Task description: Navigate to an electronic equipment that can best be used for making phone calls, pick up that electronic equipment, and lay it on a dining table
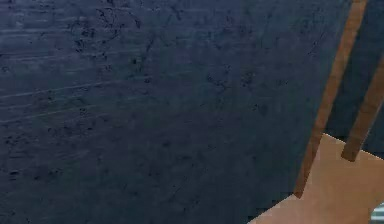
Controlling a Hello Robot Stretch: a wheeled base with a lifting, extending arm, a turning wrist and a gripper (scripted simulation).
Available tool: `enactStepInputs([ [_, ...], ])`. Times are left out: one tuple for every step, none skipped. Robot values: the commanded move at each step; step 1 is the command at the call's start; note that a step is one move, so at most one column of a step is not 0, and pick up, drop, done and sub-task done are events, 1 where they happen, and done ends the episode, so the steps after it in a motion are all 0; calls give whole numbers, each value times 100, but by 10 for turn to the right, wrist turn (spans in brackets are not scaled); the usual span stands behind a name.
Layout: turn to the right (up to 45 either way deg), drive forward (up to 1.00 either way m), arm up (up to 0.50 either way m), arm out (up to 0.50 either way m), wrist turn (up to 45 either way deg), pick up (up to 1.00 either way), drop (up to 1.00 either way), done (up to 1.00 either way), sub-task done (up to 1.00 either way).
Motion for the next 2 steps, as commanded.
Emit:
enactStepInputs([
  [450,0,0,0,0,0,0,0,0],
  [450,0,0,0,0,0,0,0,0],
])
